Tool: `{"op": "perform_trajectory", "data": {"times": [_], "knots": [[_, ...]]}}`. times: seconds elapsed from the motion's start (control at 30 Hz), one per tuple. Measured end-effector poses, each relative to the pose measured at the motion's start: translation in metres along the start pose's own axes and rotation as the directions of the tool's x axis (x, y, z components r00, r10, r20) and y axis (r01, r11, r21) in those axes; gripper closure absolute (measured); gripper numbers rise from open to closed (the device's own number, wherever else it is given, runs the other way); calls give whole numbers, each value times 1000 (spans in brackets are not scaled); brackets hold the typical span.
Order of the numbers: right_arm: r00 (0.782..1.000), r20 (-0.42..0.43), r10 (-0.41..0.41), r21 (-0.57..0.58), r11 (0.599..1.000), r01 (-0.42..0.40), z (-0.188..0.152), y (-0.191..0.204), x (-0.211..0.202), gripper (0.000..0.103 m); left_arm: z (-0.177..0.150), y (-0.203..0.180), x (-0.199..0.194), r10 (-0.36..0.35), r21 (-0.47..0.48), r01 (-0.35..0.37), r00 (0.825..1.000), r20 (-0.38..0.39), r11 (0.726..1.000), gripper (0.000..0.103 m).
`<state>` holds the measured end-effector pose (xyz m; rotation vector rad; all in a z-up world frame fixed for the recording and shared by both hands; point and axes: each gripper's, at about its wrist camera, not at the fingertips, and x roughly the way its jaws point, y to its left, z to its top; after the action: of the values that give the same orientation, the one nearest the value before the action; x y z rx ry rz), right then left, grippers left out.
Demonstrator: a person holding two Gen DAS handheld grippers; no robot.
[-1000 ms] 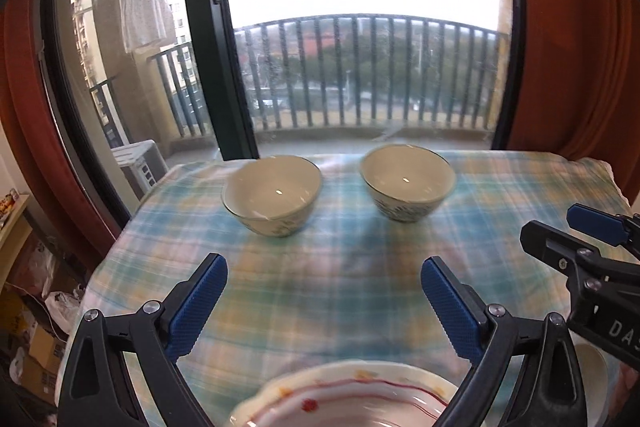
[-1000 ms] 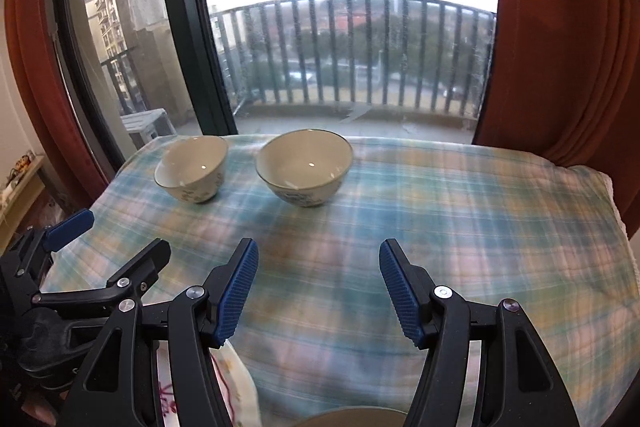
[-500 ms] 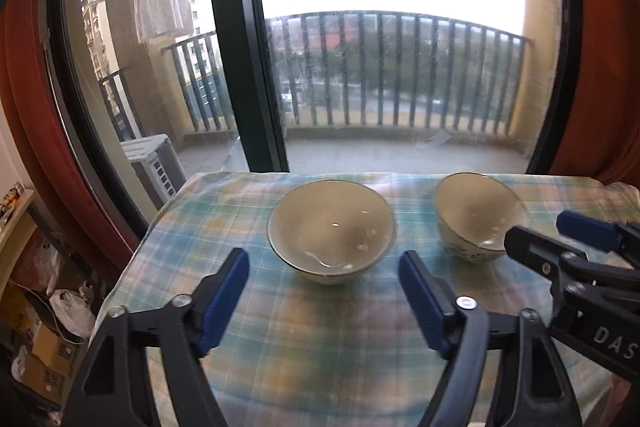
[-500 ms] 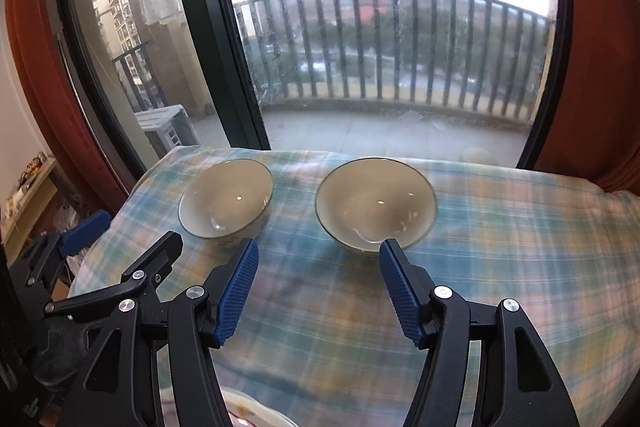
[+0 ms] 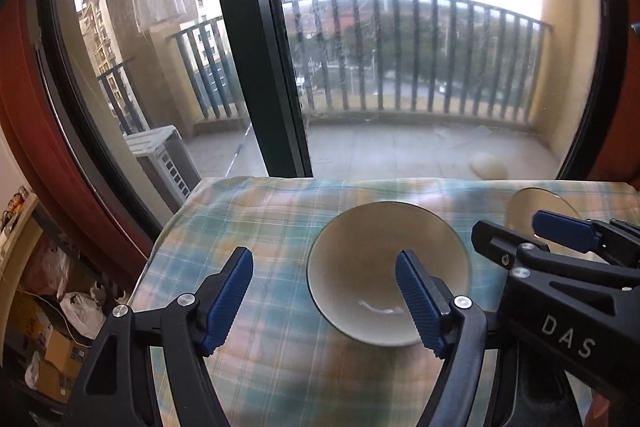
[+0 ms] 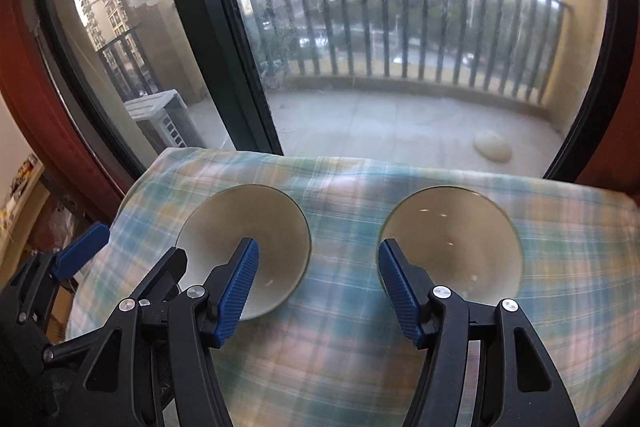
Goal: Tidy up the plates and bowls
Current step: 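Grasp the second bowl's rim with the right gripper, then lift the second bowl and carry it toward the placed bowl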
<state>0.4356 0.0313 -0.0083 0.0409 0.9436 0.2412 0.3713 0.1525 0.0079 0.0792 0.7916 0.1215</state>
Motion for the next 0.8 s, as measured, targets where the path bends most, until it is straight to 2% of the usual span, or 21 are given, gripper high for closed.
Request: {"op": "perform_trajectory", "data": {"times": [0.13,0.23,0.33,0.4,0.47,0.53,0.63,0.7,0.8], "knots": [[1000,-27,-17,-4,1000,16,4,4,22,51,1,-1,16,-21,6,21,1000,-18,1000,29],[999,-48,-20,8,1000,20,5,2,37,54,-1,2,28,-38,-5,38,999,-38,999,35],[997,-69,-22,2,1000,23,3,2,49,59,-6,4,39,-28,-10,28,998,-52,1000,36],[996,-84,-15,4,1000,16,2,2,54,61,-10,4,44,-29,-17,28,998,-59,999,44],[996,-93,-14,2,1000,14,-1,3,58,68,-13,6,49,-47,-35,44,996,-79,998,51],[995,-99,-21,-9,1000,20,-2,5,62,83,-16,4,49,-57,-33,54,995,-84,998,58],[995,-100,-18,-8,1000,18,-3,6,64,90,-18,0,47,-28,-8,28,997,-69,1000,67],[995,-94,-33,-29,999,30,-5,11,63,91,-18,-2,46,-31,-2,31,997,-71,1000,77],[995,-88,-54,-47,998,50,-6,14,64,91,-19,-3,46,-11,7,11,998,-60,1000,77]]}}
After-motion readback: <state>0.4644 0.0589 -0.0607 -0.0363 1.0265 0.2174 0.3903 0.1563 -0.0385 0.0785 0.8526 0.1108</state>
